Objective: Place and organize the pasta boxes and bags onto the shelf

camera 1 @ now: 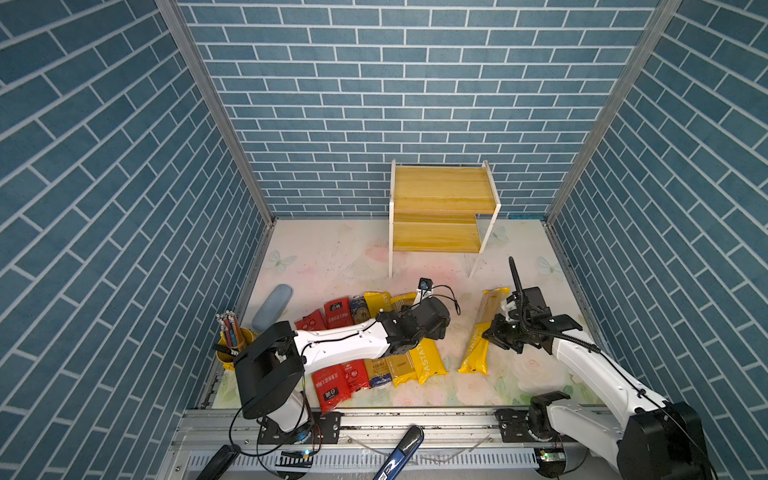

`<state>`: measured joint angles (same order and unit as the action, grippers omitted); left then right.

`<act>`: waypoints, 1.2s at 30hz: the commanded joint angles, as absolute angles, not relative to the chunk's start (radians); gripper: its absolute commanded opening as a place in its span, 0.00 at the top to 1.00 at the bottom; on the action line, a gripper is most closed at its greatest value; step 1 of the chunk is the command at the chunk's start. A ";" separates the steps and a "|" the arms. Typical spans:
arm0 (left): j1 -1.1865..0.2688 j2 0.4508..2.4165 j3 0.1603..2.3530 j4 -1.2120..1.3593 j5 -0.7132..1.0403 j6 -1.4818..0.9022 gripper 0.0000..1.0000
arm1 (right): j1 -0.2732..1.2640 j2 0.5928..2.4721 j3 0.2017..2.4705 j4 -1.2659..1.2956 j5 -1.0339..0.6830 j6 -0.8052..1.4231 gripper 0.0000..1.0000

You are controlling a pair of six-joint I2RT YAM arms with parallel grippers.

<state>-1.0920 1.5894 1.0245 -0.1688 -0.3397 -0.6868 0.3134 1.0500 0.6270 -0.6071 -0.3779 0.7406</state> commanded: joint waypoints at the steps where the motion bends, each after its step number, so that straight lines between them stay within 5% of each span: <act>1: -1.096 1.569 1.030 -0.194 -0.371 -0.703 0.19 | 0.396 1.028 0.758 -0.641 -0.328 0.727 0.98; 19: -0.683 1.236 0.675 0.234 0.234 -0.935 0.13 | 0.626 0.995 0.770 -0.246 -0.498 0.748 1.00; 36: -0.701 1.409 0.564 0.801 0.407 -1.199 0.06 | 0.706 1.070 0.827 0.083 -0.600 0.871 1.00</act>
<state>-0.6872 1.3918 0.5598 0.6773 0.3759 -1.1610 0.6964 1.0775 0.7303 -0.1417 -0.5430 0.8417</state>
